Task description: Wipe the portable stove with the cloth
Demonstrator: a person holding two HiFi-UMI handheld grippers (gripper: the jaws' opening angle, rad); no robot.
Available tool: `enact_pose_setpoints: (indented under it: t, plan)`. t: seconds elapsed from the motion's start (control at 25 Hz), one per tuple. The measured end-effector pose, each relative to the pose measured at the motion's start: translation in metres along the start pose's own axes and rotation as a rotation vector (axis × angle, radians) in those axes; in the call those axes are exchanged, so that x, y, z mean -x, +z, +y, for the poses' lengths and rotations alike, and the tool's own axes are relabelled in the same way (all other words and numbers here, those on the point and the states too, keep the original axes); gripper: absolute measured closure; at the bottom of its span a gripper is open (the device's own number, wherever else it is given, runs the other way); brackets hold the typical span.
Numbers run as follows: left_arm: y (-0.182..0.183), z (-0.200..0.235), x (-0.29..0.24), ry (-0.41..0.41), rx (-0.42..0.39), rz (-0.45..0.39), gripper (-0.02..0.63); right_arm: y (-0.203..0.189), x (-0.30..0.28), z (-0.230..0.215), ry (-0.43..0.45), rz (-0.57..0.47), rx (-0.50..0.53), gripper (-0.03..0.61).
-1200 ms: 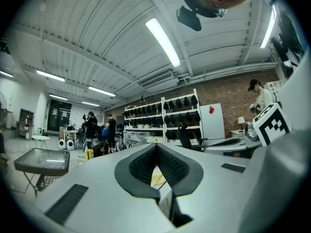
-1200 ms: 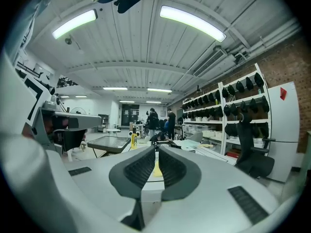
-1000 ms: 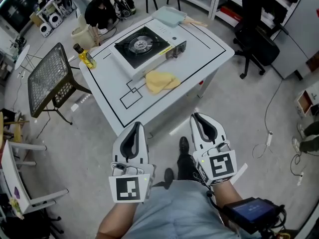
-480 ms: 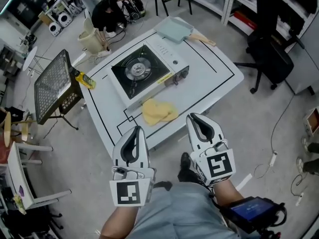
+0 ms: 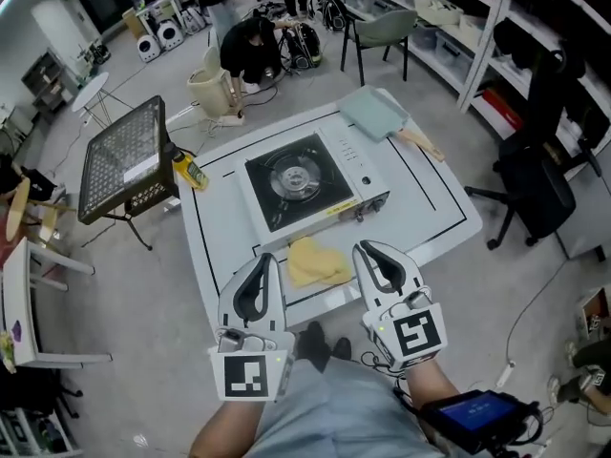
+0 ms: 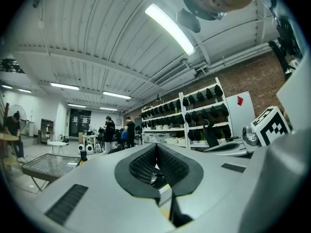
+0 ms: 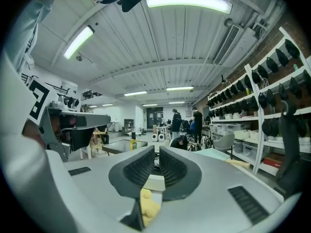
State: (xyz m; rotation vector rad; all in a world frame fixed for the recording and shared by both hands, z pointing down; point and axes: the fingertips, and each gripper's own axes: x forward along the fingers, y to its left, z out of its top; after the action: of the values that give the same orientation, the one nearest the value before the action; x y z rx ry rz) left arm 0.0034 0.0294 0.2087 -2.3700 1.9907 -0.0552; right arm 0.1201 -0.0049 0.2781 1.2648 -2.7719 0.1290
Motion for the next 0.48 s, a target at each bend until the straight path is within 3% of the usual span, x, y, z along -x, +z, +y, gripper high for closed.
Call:
enact_pose_setpoints:
  t: [0.4,0.48]
  plan:
    - [-0.078,0.067,-0.029,0.105,0.069,0.118,0.597,-0.072,-0.075,0.028,0.177,0.151,-0.026,0.511]
    - [-0.097,0.080,-0.035,0.119,0.089,0.142,0.597,-0.097,-0.092,0.035,0.211,0.222,-0.027,0.387]
